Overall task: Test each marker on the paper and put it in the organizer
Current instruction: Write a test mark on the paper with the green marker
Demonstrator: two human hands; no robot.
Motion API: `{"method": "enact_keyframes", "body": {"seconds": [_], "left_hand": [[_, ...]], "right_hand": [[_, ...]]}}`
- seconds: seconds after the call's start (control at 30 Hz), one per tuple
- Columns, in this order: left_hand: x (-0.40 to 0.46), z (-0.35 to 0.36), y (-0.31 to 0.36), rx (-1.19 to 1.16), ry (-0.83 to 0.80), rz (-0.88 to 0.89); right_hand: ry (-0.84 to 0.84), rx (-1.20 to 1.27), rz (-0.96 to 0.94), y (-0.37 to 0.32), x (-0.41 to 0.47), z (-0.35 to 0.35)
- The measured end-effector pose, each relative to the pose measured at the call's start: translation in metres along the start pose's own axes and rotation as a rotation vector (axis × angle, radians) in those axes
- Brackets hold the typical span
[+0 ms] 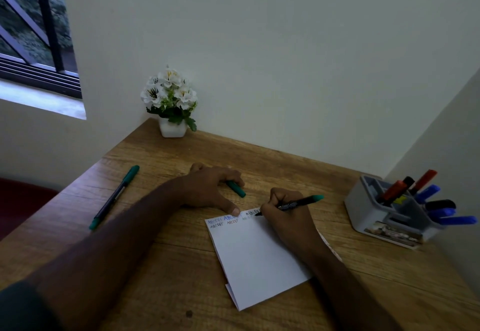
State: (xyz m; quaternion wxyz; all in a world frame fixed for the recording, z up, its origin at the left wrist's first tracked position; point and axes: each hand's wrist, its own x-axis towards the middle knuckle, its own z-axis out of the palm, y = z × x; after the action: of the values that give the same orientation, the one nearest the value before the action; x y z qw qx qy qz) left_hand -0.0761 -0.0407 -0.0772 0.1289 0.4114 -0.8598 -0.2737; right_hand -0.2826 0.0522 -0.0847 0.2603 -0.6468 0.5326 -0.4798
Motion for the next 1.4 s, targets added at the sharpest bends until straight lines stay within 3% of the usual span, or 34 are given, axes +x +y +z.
{"method": "enact_keyframes", "body": {"seconds": [1.13,1.4], "left_hand": [[-0.001,0.0,-0.001,0.045,0.005,-0.003],[0.002,0.002,-0.005,-0.014,0.186,0.054]], "right_hand": [[-0.028,-0.027,0.023,0.0,0.001,0.001],[0.05,0.159,0.068,-0.006,0.002,-0.011]]}}
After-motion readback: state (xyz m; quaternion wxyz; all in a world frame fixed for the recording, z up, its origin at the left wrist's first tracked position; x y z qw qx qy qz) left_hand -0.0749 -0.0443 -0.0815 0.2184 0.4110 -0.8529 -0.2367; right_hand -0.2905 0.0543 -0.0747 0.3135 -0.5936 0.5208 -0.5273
